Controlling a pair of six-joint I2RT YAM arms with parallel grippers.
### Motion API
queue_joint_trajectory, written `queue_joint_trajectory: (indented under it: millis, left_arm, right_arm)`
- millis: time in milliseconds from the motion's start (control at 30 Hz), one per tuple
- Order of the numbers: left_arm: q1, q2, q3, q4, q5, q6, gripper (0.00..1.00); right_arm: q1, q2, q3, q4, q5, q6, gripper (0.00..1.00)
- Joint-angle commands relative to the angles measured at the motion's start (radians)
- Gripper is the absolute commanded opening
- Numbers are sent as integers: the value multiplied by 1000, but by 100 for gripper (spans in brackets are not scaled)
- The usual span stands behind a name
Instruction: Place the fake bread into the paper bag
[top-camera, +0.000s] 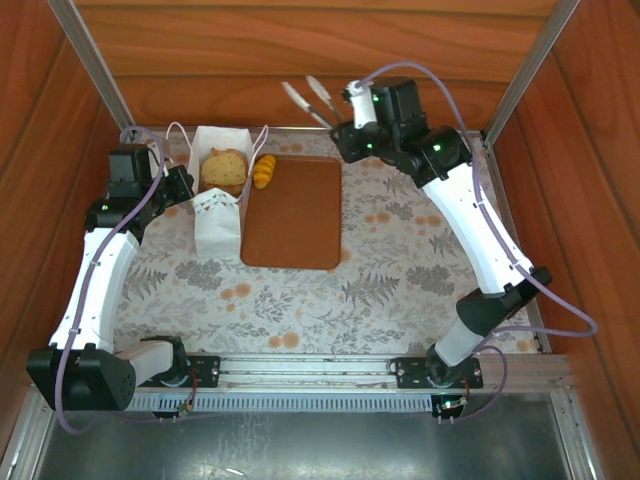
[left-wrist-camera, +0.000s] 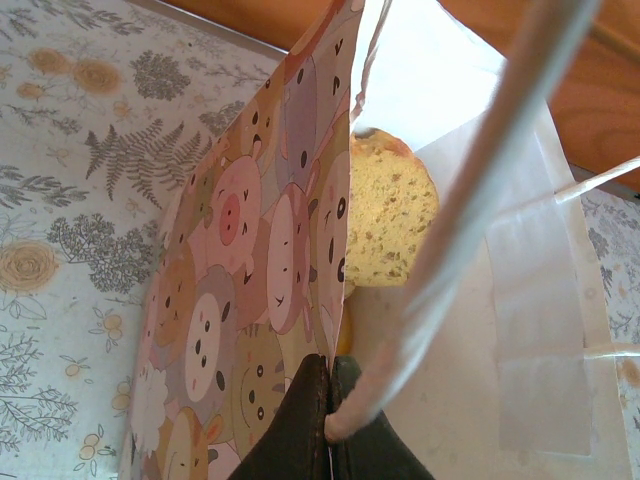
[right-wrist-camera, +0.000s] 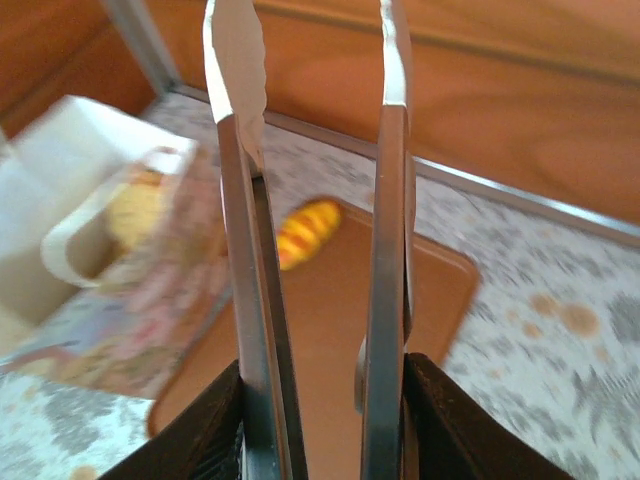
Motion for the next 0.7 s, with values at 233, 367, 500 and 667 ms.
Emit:
queue_joint_trajectory:
  millis: [233,367,500,667]
  left_arm:
    - [8,-21,-4,26,13,2,0]
    - [8,-24,-6,26,9,4,0]
    - [7,-26,-10,26,9,2,0]
    - [8,-26,-13,26,9,6,0]
  right_arm:
    - [-34,201,-202,184,-162,137,39]
    - [3,317,-170,217,-177,131,39]
    - [35,412,-111,238,-151,119,40]
    - [61,487,-46,257,-132,101,41]
